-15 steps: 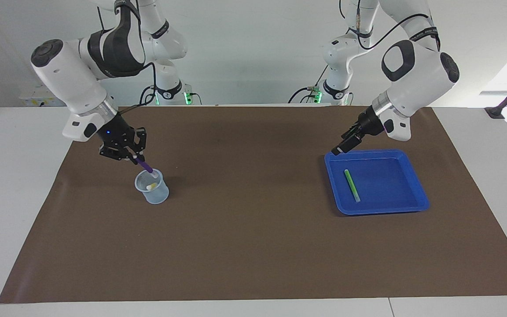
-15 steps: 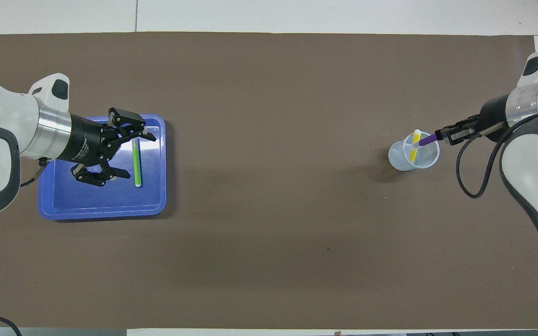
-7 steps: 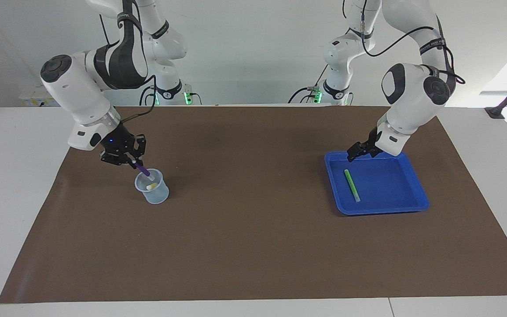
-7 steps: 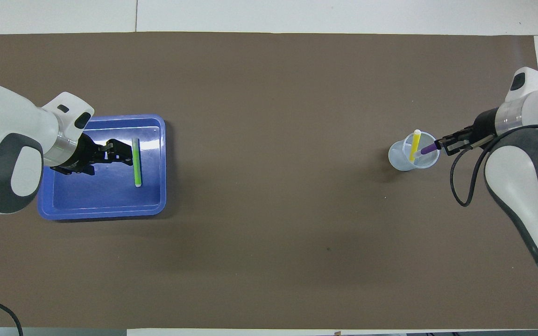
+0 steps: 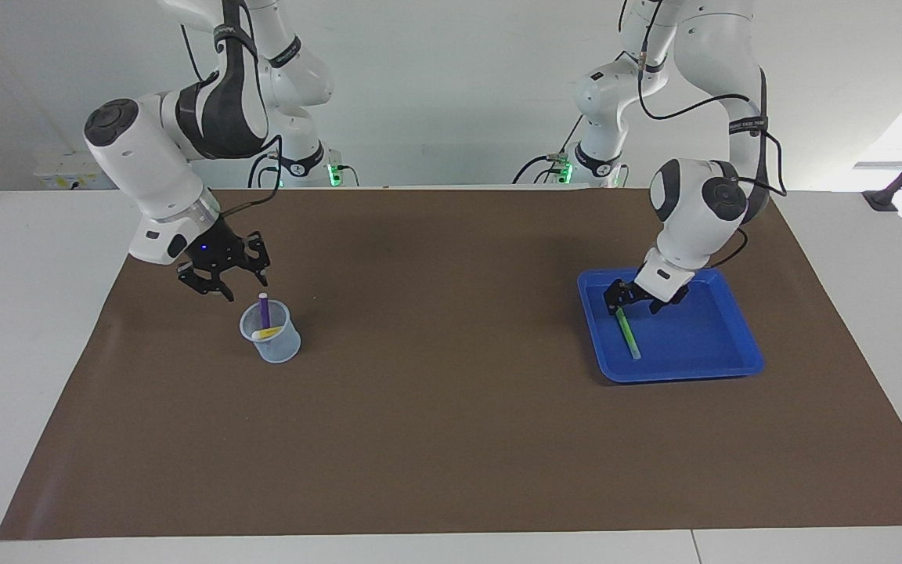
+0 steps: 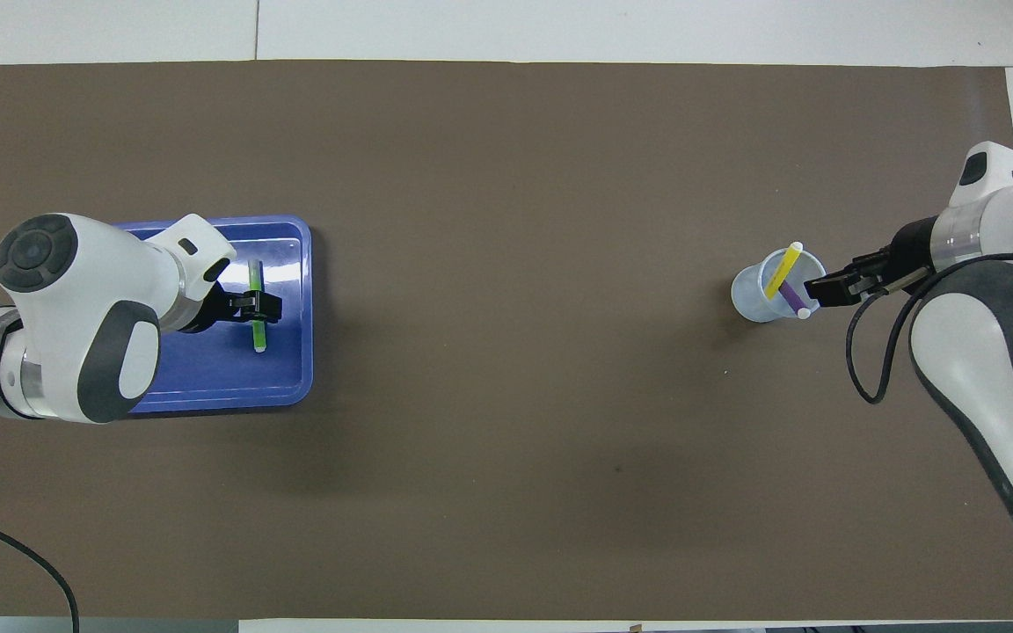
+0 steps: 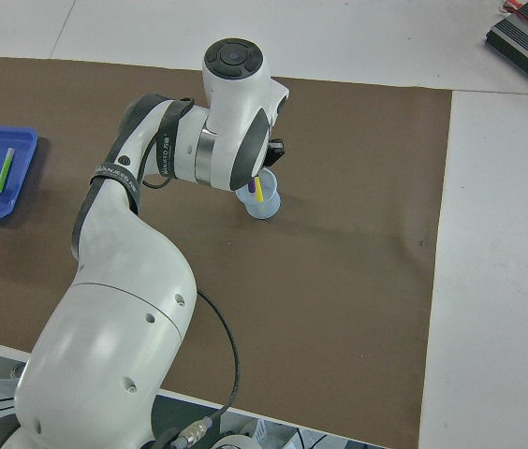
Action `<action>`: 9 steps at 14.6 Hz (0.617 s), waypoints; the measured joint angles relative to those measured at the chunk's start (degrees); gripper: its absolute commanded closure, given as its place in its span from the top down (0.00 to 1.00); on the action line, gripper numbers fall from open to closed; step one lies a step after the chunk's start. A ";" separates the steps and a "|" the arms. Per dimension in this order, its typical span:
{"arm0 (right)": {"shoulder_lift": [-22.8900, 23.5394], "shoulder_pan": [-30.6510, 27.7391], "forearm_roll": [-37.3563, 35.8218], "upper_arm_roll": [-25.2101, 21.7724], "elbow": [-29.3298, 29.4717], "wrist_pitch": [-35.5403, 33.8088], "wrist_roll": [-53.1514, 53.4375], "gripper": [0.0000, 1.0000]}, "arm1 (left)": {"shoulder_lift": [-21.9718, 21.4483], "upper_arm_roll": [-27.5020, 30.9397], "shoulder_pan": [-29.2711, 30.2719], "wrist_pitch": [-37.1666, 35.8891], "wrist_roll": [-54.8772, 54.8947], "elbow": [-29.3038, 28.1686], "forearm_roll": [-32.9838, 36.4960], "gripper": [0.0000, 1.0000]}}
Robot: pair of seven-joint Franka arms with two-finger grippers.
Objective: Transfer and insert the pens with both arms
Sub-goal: 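Grasp the green pen with the left gripper while the right gripper withdraws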
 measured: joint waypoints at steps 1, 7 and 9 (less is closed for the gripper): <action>-0.21 0.11 1.73 0.13 0.63 -0.45 0.16 1.00 | 0.67 0.00 -0.15 0.38 0.00 0.01 1.88 0.91; -1.07 4.44 18.42 1.46 2.66 -3.69 14.35 1.00 | 3.80 -0.01 -0.45 3.22 0.13 0.32 4.51 0.84; -1.09 6.94 23.61 1.57 2.76 -3.58 21.02 1.00 | 3.84 -0.01 -0.51 3.41 0.13 0.61 4.52 0.80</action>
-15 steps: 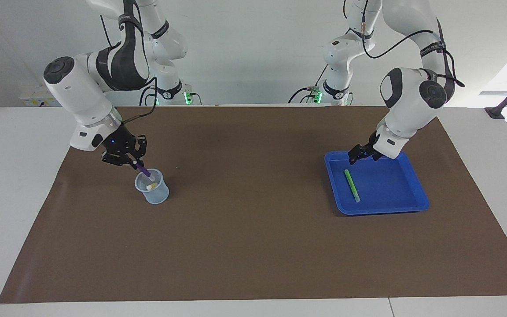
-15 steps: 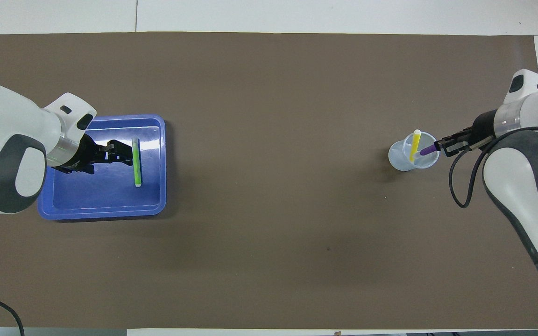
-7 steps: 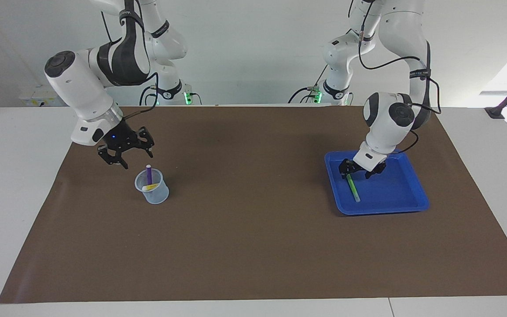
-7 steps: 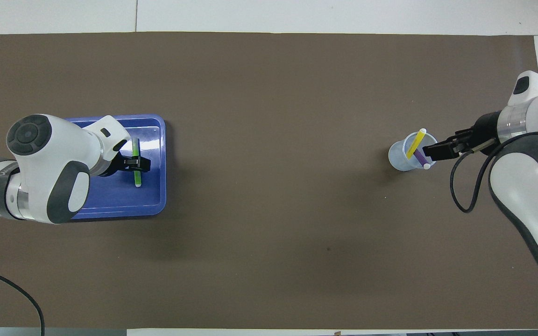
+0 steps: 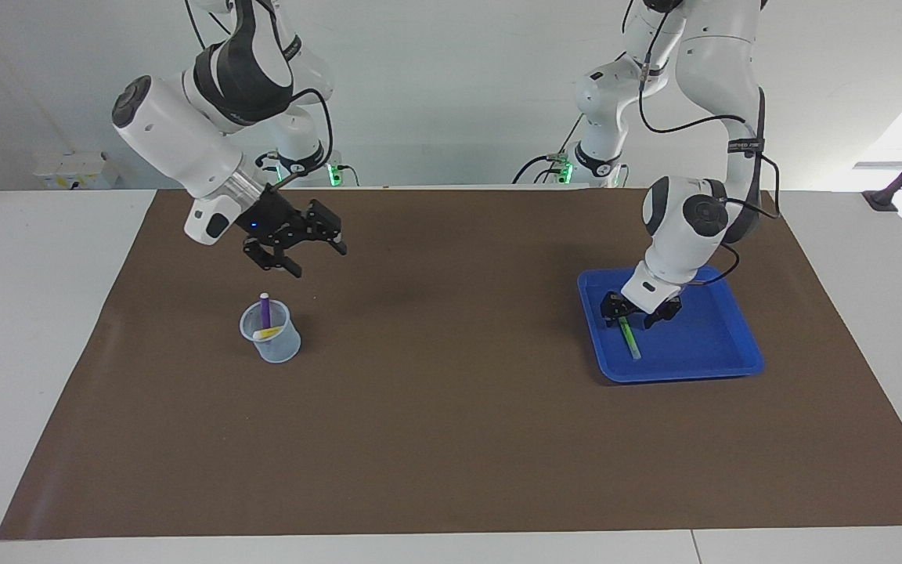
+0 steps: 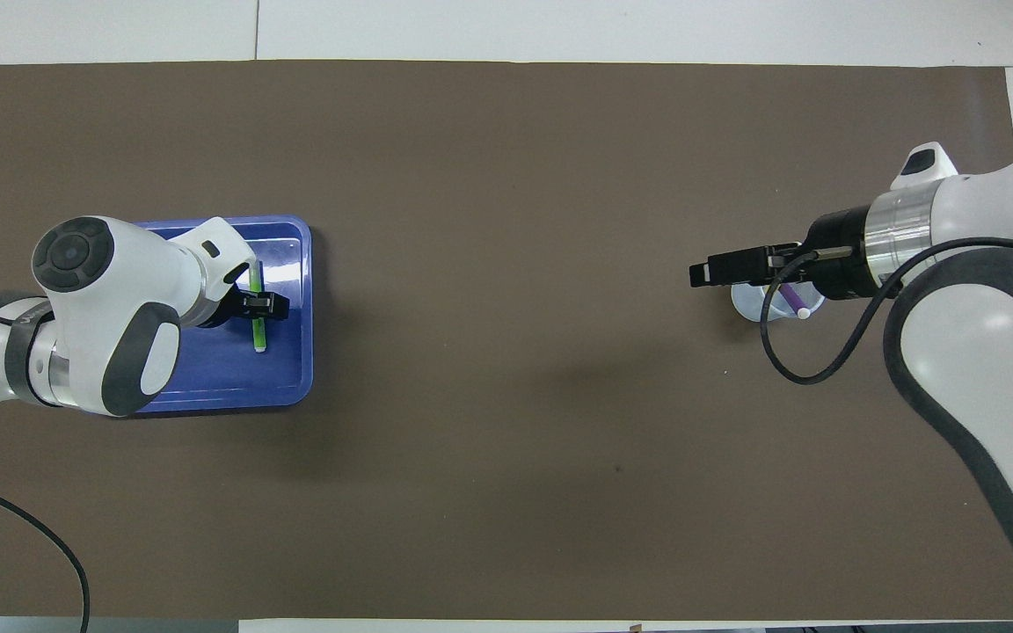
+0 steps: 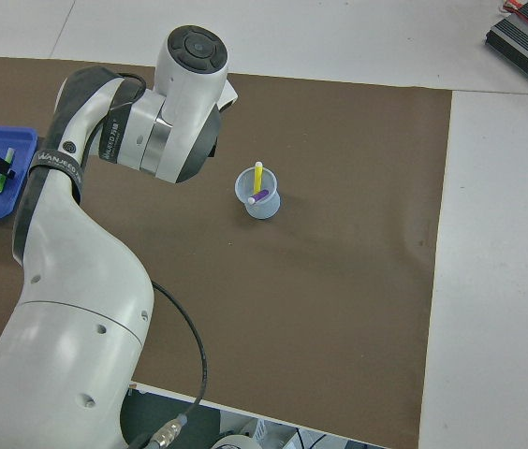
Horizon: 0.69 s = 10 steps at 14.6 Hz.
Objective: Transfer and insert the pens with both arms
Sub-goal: 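Grasp the green pen with the left gripper while the right gripper withdraws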
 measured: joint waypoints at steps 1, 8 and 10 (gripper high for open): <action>-0.05 0.72 3.10 0.03 0.08 0.09 2.44 1.00 | 0.04 0.00 -0.04 0.00 0.00 0.05 0.03 0.75; -0.44 0.93 16.19 -0.11 0.16 0.13 11.15 1.00 | 0.62 0.03 -0.11 -0.01 0.00 0.51 1.22 0.11; -0.57 1.64 18.93 -0.05 0.17 0.13 14.29 1.00 | 0.62 0.04 -0.11 -0.01 0.00 0.54 1.24 0.00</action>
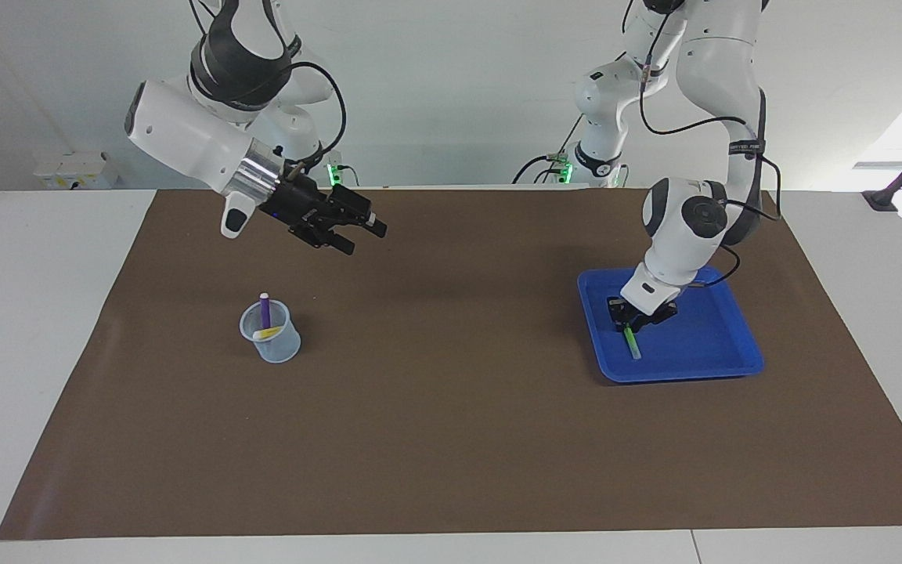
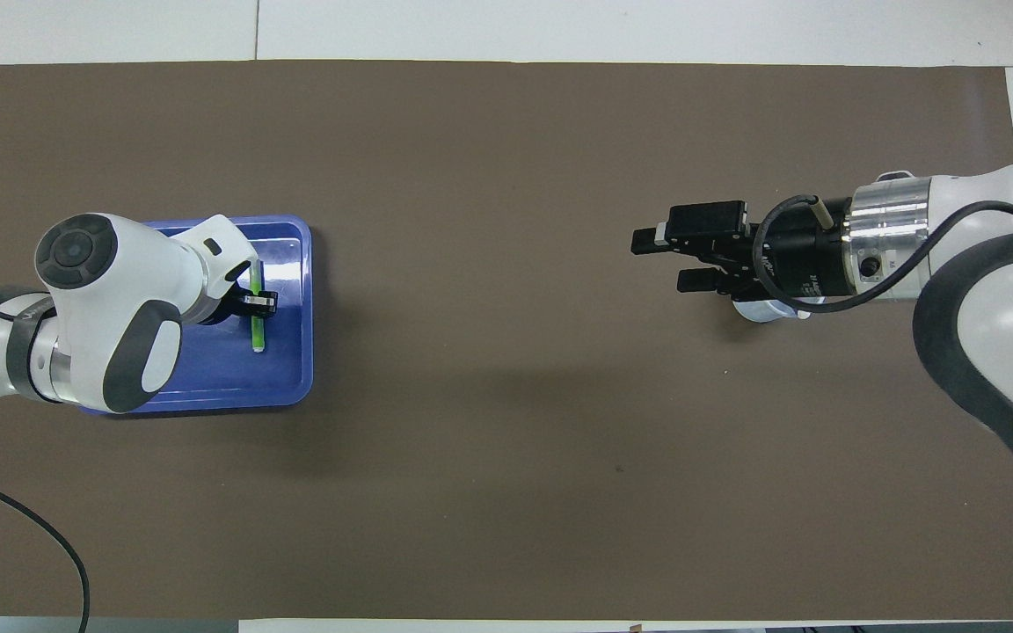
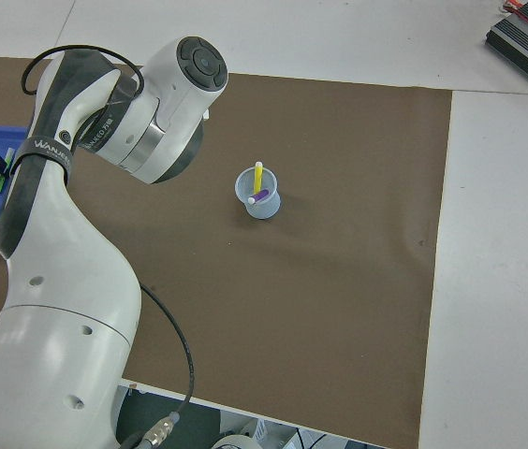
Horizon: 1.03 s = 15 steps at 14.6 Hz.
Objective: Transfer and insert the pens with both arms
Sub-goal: 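Grasp the green pen with the left gripper while the right gripper withdraws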
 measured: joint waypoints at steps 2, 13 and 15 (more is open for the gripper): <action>-0.10 0.79 1.37 0.08 0.00 0.10 2.51 1.00 | 0.00 0.01 0.02 -0.05 0.00 0.07 0.03 0.00; -0.88 6.94 1.55 0.20 -0.01 7.25 7.00 1.00 | 0.65 0.09 0.39 -21.83 -0.25 13.79 -3.74 0.00; -0.89 7.42 1.55 0.19 -0.01 7.26 7.44 1.00 | 0.60 -0.01 0.34 -29.52 -1.73 19.35 -7.92 0.00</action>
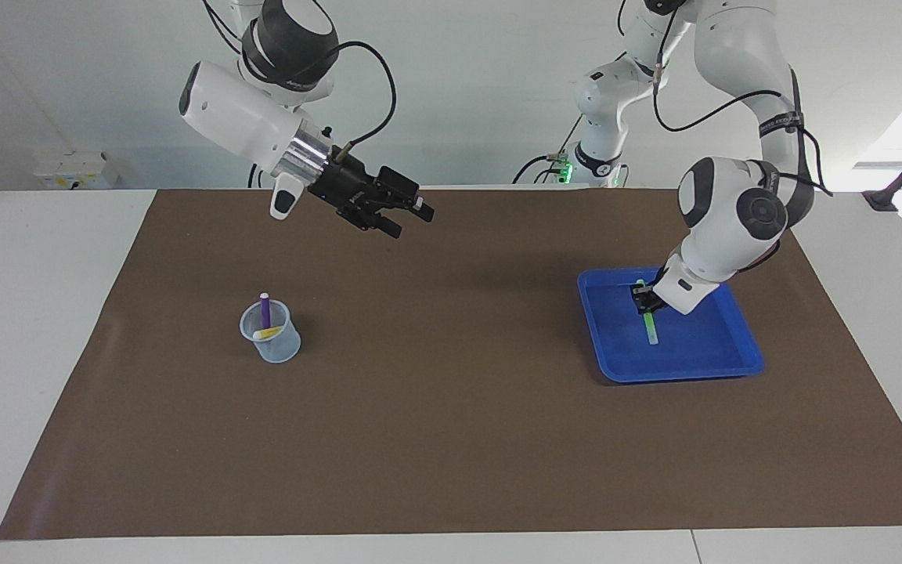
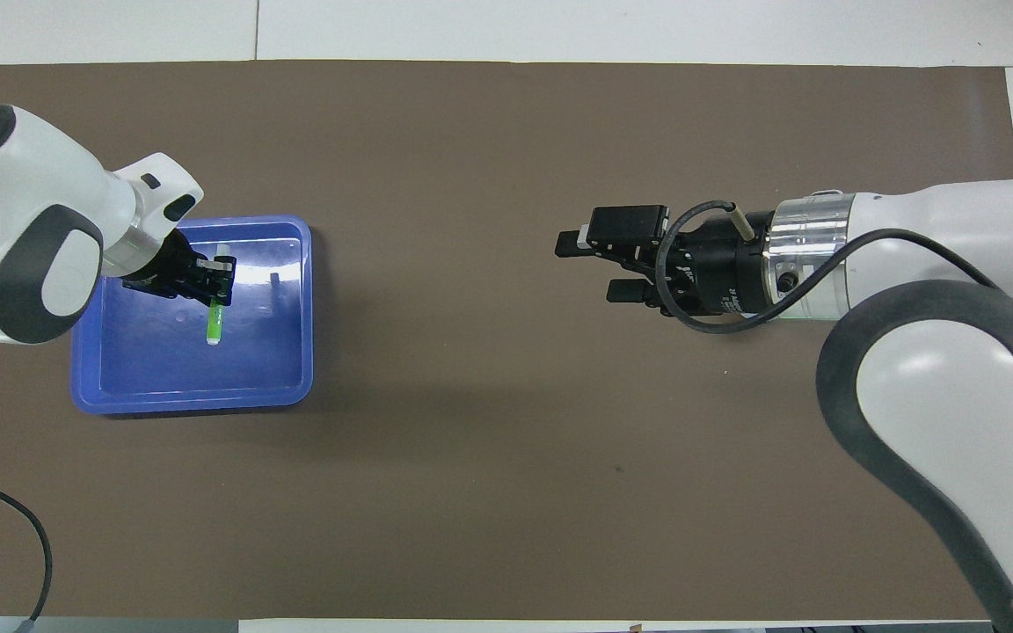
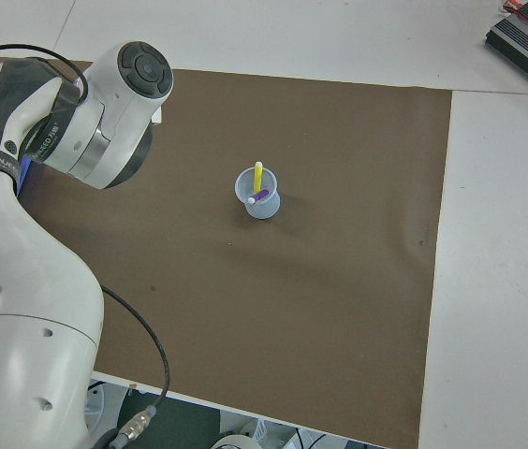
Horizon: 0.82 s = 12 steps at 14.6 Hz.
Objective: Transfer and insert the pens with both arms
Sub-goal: 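Grasp the green pen with the left gripper while the right gripper withdraws, then lift the green pen toward the right gripper with the left gripper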
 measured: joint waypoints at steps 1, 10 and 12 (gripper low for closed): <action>-0.03 0.06 0.00 0.00 0.00 0.00 0.06 1.00 | -0.02 -0.13 -0.06 -3.50 -2.40 2.56 -1.96 0.00; -0.53 1.10 0.00 0.00 -0.01 0.37 0.92 1.00 | -0.99 -10.73 -0.85 -7.12 -56.80 10.53 -20.31 0.00; -0.53 3.00 0.00 0.01 -0.14 3.84 0.93 1.00 | -1.52 -12.17 -0.91 -5.14 -64.42 10.51 -24.59 0.00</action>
